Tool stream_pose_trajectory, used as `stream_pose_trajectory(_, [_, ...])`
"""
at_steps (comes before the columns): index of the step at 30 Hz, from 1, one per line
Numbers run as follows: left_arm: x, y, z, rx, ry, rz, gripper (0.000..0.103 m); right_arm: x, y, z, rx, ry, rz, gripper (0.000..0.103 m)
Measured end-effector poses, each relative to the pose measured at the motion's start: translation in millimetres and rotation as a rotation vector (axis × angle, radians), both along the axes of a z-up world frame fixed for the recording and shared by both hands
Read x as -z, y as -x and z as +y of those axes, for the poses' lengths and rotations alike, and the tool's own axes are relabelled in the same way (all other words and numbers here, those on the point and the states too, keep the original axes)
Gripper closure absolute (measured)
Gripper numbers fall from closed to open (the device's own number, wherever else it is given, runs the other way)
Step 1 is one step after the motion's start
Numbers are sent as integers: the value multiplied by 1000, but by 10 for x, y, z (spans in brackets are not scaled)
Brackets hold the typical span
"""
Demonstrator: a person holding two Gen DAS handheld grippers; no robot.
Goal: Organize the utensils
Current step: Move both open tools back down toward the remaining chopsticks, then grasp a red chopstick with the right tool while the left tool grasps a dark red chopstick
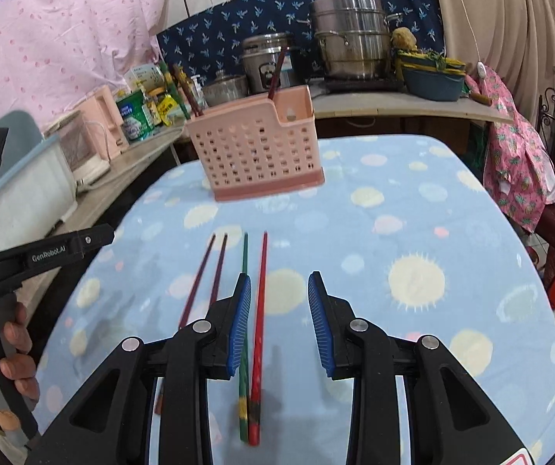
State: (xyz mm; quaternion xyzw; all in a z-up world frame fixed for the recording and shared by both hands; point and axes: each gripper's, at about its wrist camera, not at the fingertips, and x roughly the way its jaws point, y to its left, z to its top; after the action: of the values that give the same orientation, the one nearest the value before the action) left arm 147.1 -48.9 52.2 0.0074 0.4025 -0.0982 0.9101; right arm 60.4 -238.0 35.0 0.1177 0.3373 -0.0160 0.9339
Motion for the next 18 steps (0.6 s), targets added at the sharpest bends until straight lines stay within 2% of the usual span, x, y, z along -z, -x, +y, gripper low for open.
stream_pose_trajectory(7, [232, 226, -40, 24, -11, 34, 64, 332, 220, 143, -18, 21, 65, 73])
stream_pose_trajectory(18, [582, 439, -75, 52, -29, 112, 64, 665, 344, 308, -44, 12, 143, 73])
